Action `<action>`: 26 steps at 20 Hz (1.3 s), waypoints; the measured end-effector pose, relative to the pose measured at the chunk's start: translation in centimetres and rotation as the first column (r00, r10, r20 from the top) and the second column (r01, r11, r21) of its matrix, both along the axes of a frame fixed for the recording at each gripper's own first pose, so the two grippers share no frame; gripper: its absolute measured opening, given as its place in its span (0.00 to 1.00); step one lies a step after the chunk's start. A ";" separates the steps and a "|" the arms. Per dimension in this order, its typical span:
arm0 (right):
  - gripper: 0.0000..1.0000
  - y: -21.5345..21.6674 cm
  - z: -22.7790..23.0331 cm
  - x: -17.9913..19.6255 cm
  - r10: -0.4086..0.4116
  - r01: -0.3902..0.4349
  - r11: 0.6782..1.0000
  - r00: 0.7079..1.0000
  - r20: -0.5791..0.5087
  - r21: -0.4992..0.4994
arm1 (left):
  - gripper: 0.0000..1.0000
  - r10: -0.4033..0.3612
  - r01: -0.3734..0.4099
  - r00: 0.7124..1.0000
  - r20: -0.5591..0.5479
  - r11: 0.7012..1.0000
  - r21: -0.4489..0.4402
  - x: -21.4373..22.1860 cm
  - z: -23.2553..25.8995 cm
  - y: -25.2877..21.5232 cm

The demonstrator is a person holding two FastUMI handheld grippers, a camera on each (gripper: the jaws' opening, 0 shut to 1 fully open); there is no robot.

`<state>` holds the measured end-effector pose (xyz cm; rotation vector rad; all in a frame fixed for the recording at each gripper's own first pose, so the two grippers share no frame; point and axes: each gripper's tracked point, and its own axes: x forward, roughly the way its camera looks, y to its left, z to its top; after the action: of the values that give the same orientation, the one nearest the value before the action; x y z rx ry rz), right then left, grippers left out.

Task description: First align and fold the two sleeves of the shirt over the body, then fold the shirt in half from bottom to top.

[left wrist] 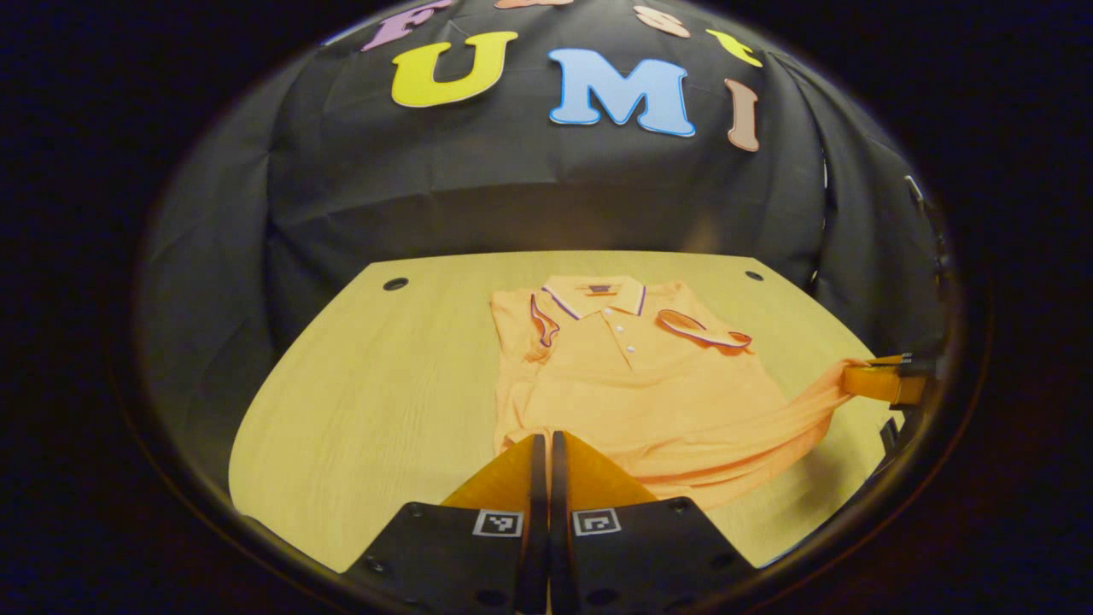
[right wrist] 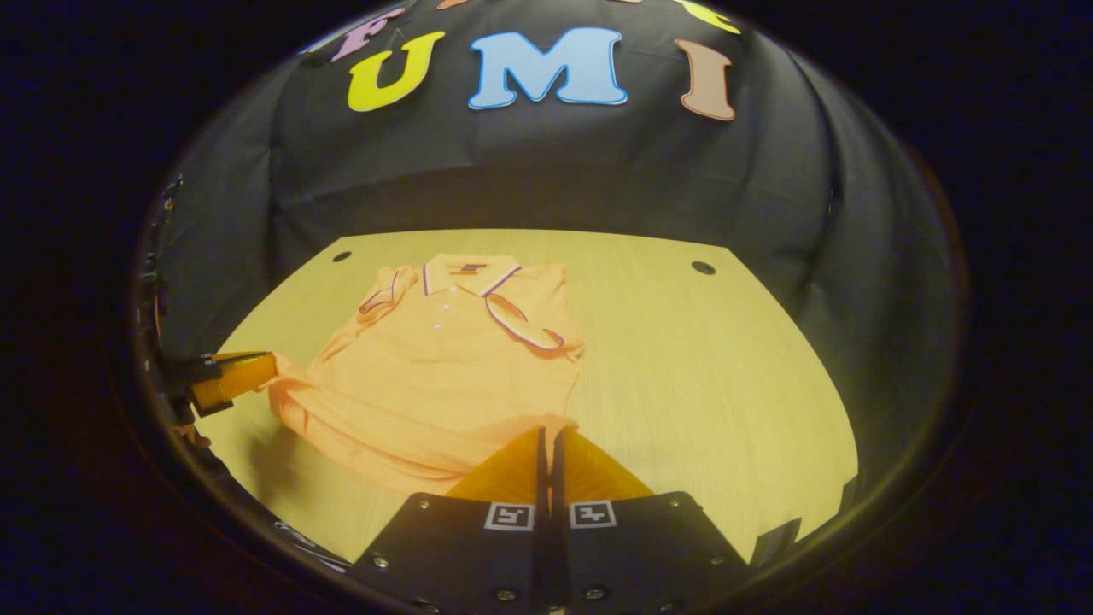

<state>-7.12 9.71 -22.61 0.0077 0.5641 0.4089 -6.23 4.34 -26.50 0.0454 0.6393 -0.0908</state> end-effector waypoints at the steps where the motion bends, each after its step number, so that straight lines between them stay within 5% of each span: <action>1: 0.01 0.2 0.0 0.6 -0.005 0.005 1.000 1.000 -0.002 0.002 | 0.08 -0.005 0.005 1.000 0.000 1.000 0.001 0.9 -0.3 -0.3; 14: 0.01 2.1 2.2 8.3 -0.063 0.063 0.998 0.998 0.011 -0.019 | 0.07 -0.102 0.102 0.993 0.053 0.995 -0.011 10.9 1.0 -1.8; 26: 0.00 4.4 5.3 15.0 -0.061 0.064 0.998 0.996 0.070 -0.030 | 0.06 -0.037 0.051 0.987 0.156 0.995 -0.085 18.4 3.1 -0.8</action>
<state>7.83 14.16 -17.34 -0.0193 0.5010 0.3379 12.13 3.50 -23.44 -0.0187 0.4794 -0.1569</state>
